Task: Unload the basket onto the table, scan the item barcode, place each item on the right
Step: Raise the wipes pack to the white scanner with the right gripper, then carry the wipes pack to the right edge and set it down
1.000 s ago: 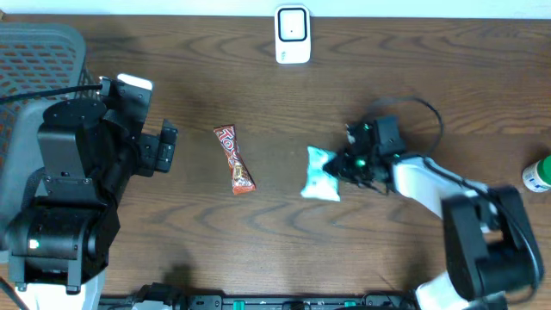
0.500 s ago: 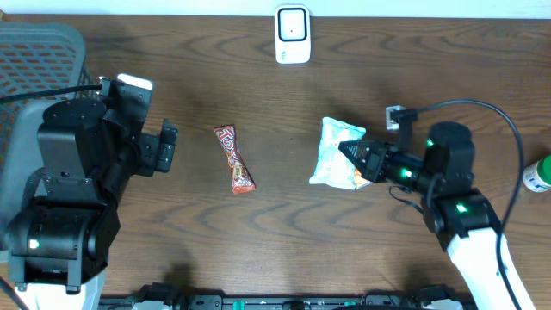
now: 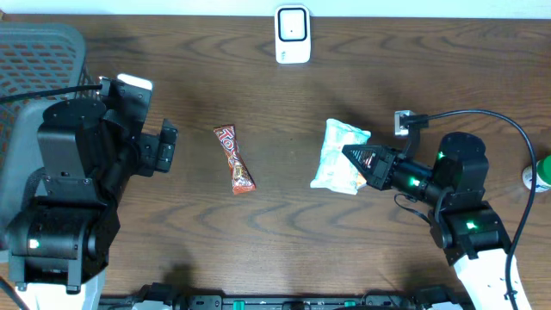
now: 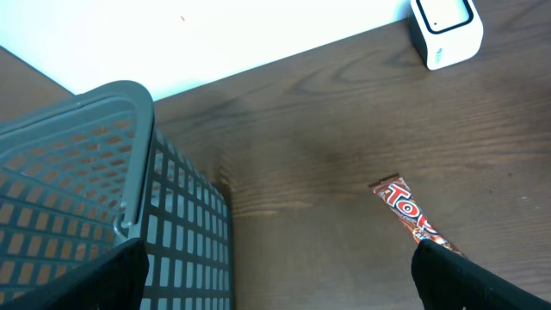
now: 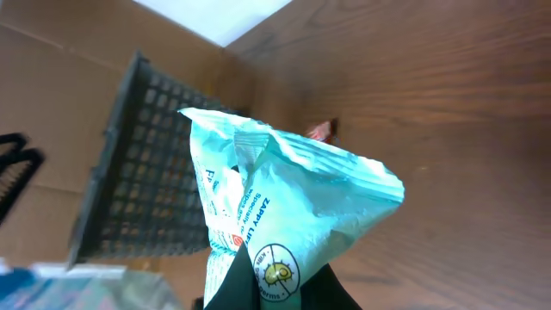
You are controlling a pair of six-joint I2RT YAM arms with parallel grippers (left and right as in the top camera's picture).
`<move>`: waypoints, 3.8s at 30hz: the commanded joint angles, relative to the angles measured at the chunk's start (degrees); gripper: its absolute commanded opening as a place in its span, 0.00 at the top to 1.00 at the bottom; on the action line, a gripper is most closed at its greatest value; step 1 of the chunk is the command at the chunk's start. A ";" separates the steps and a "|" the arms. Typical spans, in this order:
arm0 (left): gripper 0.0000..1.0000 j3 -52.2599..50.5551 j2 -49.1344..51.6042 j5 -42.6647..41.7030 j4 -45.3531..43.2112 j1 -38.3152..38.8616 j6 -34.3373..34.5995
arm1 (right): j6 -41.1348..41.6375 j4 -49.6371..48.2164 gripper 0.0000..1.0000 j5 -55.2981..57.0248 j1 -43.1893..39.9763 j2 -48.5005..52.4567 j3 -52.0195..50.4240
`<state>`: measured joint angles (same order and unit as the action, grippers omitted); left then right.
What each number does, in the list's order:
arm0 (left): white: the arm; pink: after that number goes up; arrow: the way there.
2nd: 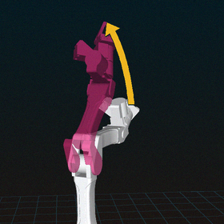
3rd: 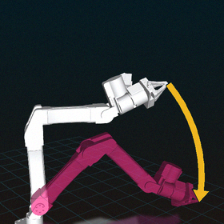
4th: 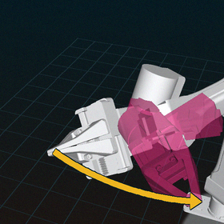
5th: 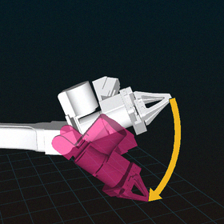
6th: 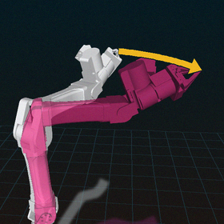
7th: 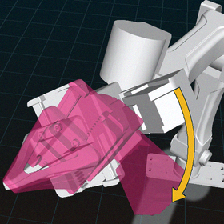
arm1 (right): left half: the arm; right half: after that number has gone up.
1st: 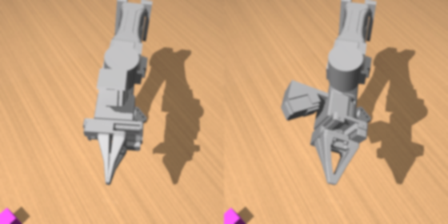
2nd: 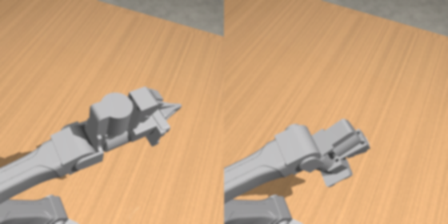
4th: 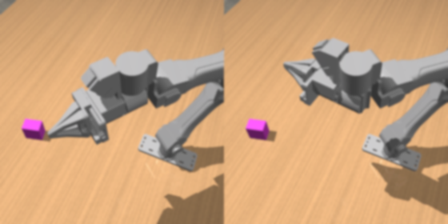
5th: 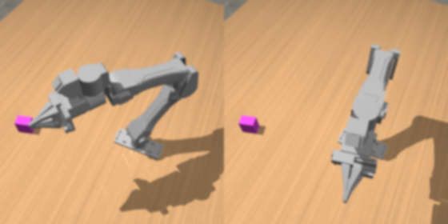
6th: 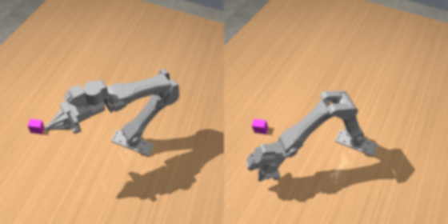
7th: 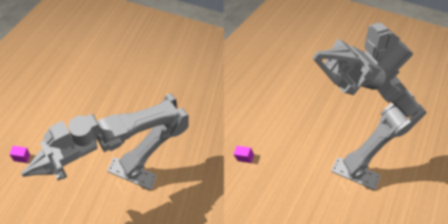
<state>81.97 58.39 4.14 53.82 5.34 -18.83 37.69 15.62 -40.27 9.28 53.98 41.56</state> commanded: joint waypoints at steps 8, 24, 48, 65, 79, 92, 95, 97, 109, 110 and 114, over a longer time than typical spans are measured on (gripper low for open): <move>0.02 -0.17 -0.04 -0.74 0.15 -0.28 0.70 | -11.91 -12.33 0.99 26.27 6.25 14.86 0.76; 0.02 -0.17 -0.04 -0.72 0.15 -0.28 0.70 | -42.62 -42.88 0.99 37.92 9.66 49.96 27.30; 0.02 -0.17 -0.04 -0.72 0.15 -0.28 0.70 | -83.17 -55.82 0.99 57.99 17.51 86.66 60.92; 0.02 -0.17 -0.04 -0.74 0.15 -0.28 0.70 | -78.14 -42.73 0.99 65.90 20.92 79.47 61.00; 0.02 -0.17 -0.04 -0.72 0.15 -0.28 0.70 | -43.63 8.41 0.99 74.90 12.39 53.02 60.98; 0.02 -0.17 -0.04 -0.74 0.15 -0.28 0.70 | -25.70 26.58 0.99 70.10 -17.14 51.17 54.01; 0.02 -0.17 -0.04 -0.72 0.15 -0.28 0.70 | -25.70 21.70 0.99 68.15 -23.43 51.17 47.21; 0.02 -0.17 -0.04 -0.72 0.15 -0.28 0.70 | -25.73 17.09 0.99 66.82 -27.12 51.17 41.92; 0.02 -0.17 -0.04 -0.72 0.15 -0.28 0.70 | -23.80 -1.07 0.47 51.74 -41.09 50.29 26.03; 0.02 -0.17 -0.04 -0.72 0.15 -0.28 0.70 | -23.80 -0.87 0.30 50.82 -41.29 49.57 26.49; 0.02 -0.17 -0.04 -0.72 0.15 -0.31 0.70 | -23.78 0.48 0.01 49.75 -40.81 43.98 28.15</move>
<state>81.97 58.39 3.73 53.84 5.34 -18.22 12.84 16.01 12.69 -32.08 103.55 66.98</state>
